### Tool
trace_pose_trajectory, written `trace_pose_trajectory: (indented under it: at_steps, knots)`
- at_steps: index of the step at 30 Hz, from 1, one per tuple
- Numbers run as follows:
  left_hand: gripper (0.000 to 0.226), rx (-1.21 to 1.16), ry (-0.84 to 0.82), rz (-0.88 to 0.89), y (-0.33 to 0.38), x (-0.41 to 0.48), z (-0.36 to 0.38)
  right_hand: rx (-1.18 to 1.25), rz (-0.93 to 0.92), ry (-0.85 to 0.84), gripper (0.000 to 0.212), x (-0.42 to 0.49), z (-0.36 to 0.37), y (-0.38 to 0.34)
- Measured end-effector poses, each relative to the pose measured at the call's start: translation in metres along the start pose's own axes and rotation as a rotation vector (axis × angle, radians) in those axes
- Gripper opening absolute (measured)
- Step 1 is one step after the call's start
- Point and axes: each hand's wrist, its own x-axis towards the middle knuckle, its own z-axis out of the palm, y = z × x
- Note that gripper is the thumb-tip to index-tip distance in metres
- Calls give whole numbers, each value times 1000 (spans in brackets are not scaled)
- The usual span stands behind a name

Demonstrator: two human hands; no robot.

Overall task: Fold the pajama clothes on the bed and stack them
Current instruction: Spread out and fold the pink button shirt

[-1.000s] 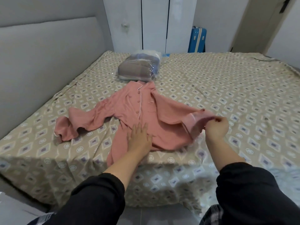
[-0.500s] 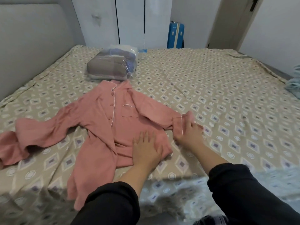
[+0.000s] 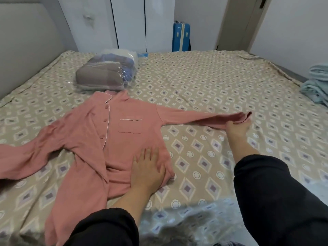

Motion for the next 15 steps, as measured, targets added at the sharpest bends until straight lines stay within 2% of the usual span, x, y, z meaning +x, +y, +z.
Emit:
trace_pose_trajectory:
  at_steps: [2,3,7,9,12,15]
  knots:
    - [66,16,-3,18,0,1,0,-177,32,5,69,-8,7,10]
    - [66,19,-3,23,1,2,0,-277,-9,-4,70,-13,11,14]
    - [64,11,-13,49,1,2,0,-595,-346,-189,76,-28,24,23]
    - [63,2,-28,72,1,4,1,-750,-431,-300,72,-32,33,24]
    - [58,-11,-36,114,3,11,1,-828,-430,-390,62,-28,38,25]
    - [55,-55,-48,103,15,28,3,-822,-387,-388,53,-12,31,31]
